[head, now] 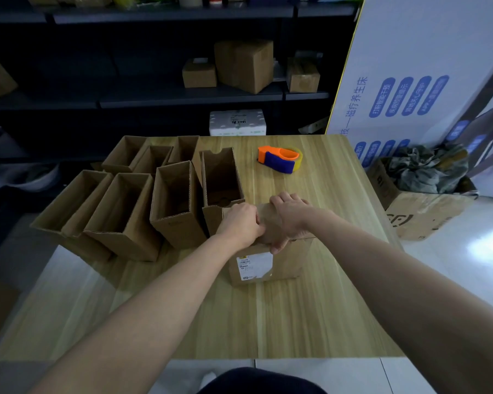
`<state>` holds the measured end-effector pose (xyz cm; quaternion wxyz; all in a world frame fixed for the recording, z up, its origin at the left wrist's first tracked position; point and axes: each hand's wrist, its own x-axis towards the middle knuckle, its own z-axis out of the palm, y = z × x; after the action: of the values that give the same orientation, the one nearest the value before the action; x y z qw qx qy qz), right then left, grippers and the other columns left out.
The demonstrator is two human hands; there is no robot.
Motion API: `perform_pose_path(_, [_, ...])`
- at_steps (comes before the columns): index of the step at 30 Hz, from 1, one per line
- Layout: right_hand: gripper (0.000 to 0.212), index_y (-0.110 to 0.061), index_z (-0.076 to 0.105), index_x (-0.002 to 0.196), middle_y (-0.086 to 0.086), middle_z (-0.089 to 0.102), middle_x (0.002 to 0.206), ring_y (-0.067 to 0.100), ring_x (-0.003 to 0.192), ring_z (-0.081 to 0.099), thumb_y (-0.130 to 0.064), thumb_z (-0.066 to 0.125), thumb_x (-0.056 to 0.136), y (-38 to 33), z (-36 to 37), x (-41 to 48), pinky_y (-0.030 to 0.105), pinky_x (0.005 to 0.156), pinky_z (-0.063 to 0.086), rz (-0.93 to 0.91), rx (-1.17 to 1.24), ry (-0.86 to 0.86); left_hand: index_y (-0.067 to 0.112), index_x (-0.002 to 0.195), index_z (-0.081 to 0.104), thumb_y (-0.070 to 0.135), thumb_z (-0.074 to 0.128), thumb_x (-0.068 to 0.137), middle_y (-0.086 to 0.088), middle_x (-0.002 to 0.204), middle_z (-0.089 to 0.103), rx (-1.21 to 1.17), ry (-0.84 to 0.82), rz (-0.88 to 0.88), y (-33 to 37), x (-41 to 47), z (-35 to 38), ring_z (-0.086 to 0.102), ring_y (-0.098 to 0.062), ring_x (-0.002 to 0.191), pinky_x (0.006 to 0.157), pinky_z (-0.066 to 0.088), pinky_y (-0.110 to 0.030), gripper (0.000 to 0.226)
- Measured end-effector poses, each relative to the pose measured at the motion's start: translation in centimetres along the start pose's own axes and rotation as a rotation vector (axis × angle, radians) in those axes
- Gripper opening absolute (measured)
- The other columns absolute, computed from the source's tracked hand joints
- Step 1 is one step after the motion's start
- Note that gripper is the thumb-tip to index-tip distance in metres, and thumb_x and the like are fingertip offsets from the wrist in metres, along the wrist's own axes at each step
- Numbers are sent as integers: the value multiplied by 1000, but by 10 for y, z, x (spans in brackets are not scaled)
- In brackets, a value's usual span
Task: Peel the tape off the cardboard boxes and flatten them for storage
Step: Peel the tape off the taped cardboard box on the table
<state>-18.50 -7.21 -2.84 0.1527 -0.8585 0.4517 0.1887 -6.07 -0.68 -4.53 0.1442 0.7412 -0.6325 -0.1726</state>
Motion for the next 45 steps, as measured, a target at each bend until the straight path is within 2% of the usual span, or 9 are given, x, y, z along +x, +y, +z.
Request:
perform_pose_path(4, [128, -16, 15, 150, 3, 25, 147, 27, 138, 23, -58, 84, 51, -1, 1, -2, 45, 115, 23, -1, -1, 7, 6, 94, 64, 15, 59, 88, -10, 100, 63, 30, 31, 1, 5, -3, 3, 59, -24, 88, 68, 44, -31, 13])
perform_pose_path(8, [125, -16, 17, 149, 2, 27, 145, 27, 135, 26, -58, 84, 52, 0, 1, -3, 45, 114, 25, -2, 7, 7, 13, 85, 60, 30, 70, 83, -1, 85, 59, -103, -68, -42, 2, -4, -5, 54, -16, 74, 62, 41, -28, 19])
perform_pose_path(11, [126, -15, 16, 149, 2, 26, 146, 27, 136, 25, -59, 83, 52, 0, 2, -4, 45, 114, 26, -9, 4, 7, 14, 82, 59, 24, 67, 85, -4, 89, 59, -86, -49, -46, 1, -3, -6, 53, -17, 77, 63, 39, -28, 13])
perform_pose_path(15, [125, -15, 16, 149, 3, 25, 147, 27, 137, 24, -60, 83, 53, 1, 4, -6, 46, 115, 25, -10, 5, 18, 12, 86, 61, 16, 62, 87, -5, 95, 62, -81, -11, -30, -1, -4, 0, 58, -19, 84, 68, 45, -30, 4])
perform_pose_path(20, [123, -15, 16, 149, 3, 25, 147, 27, 137, 24, -59, 82, 55, 1, 3, -8, 46, 114, 25, -12, 4, 23, 11, 88, 64, 26, 69, 81, -2, 95, 60, -123, -58, 2, -7, -7, -2, 58, -18, 83, 74, 52, -36, 17])
perform_pose_path(26, [125, -15, 15, 150, 3, 25, 147, 28, 138, 24, -59, 82, 55, -1, 2, -9, 46, 115, 25, -7, -6, 13, 13, 92, 63, 21, 64, 87, -3, 101, 60, -12, -41, 56, -2, -7, -3, 56, -16, 86, 71, 45, -27, 9])
perform_pose_path(35, [126, -15, 15, 150, 3, 25, 147, 28, 136, 25, -60, 82, 53, -1, 3, -5, 46, 114, 26, 8, -14, 4, 11, 96, 65, 25, 65, 88, -4, 99, 62, 34, -17, 55, 2, -7, -3, 55, -14, 82, 68, 43, -27, 15])
perform_pose_path(41, [126, -15, 15, 150, 4, 25, 147, 28, 137, 24, -60, 82, 54, -2, 2, -6, 45, 114, 26, 1, -24, 8, 9, 93, 63, 16, 58, 91, -7, 96, 62, 50, 15, 61, 4, -6, 1, 58, -19, 83, 65, 43, -28, 9])
perform_pose_path(45, [125, -14, 17, 149, 4, 26, 147, 27, 137, 24, -61, 82, 53, 1, 5, -8, 45, 114, 25, -6, -16, 24, 14, 91, 66, 18, 62, 89, -3, 97, 63, -34, -54, 79, -4, -4, -5, 59, -16, 87, 74, 48, -31, 6])
